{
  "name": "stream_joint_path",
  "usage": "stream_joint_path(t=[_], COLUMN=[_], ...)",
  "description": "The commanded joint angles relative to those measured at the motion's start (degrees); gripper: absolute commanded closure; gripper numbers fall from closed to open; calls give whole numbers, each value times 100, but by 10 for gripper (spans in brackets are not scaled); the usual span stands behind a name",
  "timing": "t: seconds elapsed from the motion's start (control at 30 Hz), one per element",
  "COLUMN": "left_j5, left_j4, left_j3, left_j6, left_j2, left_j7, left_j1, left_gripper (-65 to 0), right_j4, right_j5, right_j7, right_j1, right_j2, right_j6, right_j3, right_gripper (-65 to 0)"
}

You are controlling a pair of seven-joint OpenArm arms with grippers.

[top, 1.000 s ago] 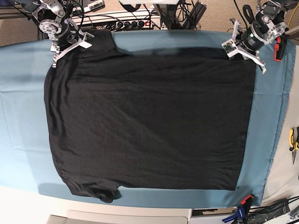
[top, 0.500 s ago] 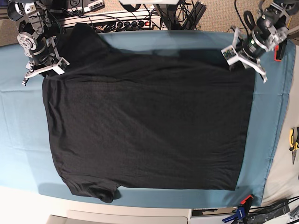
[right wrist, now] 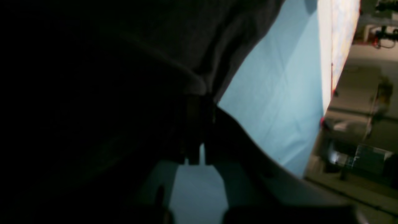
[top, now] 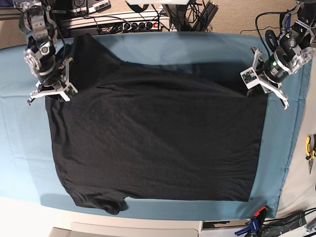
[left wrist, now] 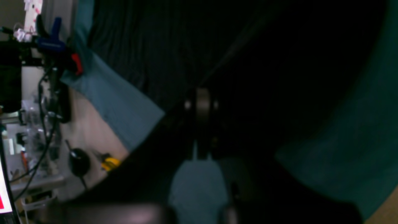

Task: Fold the T-shirt properly
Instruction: 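Pull the shoulder edge over the shirt body toward the hem with both grippers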

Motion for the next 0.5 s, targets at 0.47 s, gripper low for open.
stream_joint_path(t=[0.47], left_j5=[-463], left_j4=[-479], left_j3=[-44], left_j6=[-199], left_j2=[-92], left_j7=[-138], left_j1=[-586], left_gripper=[0], right_j4=[-1327], right_j5=[372], right_j7=[264], right_j1=[1510], right_j2=[-44], right_j6=[142], right_j3=[63], right_gripper=[0])
